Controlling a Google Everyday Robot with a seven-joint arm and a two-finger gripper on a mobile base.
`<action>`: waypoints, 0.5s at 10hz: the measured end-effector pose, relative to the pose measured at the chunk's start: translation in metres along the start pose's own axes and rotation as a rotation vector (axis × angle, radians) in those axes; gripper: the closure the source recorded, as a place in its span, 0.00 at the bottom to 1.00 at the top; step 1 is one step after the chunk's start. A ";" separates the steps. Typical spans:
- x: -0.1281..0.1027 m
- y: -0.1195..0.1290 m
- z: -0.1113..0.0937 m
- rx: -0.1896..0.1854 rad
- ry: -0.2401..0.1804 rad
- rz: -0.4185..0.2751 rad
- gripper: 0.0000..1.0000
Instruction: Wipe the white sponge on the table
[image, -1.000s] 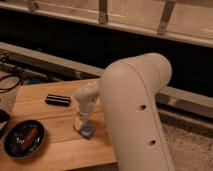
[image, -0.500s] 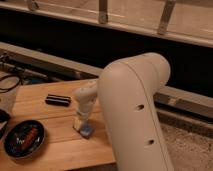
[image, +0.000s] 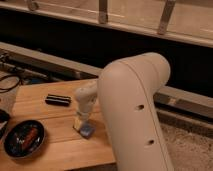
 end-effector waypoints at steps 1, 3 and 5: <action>0.001 -0.002 -0.004 0.019 -0.002 0.001 0.99; 0.013 -0.006 -0.031 0.055 -0.023 0.029 0.99; 0.036 -0.012 -0.055 0.082 -0.045 0.064 0.99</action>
